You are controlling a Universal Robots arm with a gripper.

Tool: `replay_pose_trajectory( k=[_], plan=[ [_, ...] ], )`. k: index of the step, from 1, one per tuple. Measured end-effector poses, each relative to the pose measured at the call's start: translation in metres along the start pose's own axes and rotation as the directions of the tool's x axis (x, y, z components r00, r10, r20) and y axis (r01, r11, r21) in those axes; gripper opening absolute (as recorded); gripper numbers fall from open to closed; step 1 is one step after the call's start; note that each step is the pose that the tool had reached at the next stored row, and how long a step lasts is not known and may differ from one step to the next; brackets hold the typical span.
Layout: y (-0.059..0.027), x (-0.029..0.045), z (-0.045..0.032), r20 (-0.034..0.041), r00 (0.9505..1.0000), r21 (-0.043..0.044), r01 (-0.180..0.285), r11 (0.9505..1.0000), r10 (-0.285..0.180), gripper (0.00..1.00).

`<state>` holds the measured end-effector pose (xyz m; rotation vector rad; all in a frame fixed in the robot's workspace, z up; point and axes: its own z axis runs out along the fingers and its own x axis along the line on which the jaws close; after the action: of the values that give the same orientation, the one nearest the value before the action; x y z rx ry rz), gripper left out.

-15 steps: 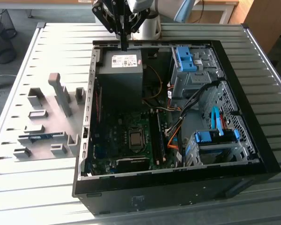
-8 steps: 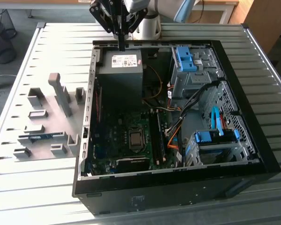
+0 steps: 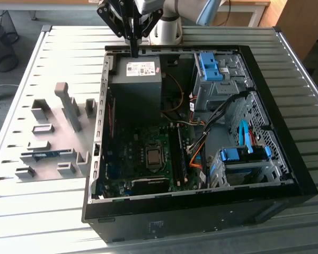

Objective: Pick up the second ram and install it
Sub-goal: 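Reach for the second ram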

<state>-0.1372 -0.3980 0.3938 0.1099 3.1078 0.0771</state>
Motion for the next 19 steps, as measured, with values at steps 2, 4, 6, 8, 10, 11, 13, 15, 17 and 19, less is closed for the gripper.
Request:
replay_pose_trajectory(
  k=[2,4,6,8,10,11,13,15,17,19],
  plan=[
    [-0.0001,0.0016,0.0,0.0,1.0,0.0,0.0,1.0,0.0,0.11],
    [-0.0002,0.0034,-0.0001,0.0,1.0,0.0,0.0,1.0,0.0,0.11],
    [-0.0004,0.0055,-0.0002,-0.0001,1.0,0.0,0.0,1.0,0.0,0.11],
    [-0.0006,0.0085,-0.0003,0.0,1.0,0.0001,0.0,1.0,0.0,0.11],
    [-0.0009,0.0121,-0.0004,0.0,1.0,0.0,0.0,1.0,0.0,0.11],
    [-0.001,0.0141,-0.0004,0.0,1.0,0.0,0.0,1.0,0.0,0.11],
    [-0.0013,0.0178,-0.0005,0.0,1.0,0.0,0.0,1.0,0.0,0.11],
    [-0.0015,0.021,-0.0007,0.0,1.0,0.0001,0.0,1.0,0.0,0.11],
    [-0.0017,0.0244,-0.0008,0.0,1.0,0.0,0.0,1.0,0.0,0.11],
    [-0.0019,0.0278,-0.0009,-0.0001,1.0,0.0001,0.0,1.0,0.0,0.11]
  ],
)
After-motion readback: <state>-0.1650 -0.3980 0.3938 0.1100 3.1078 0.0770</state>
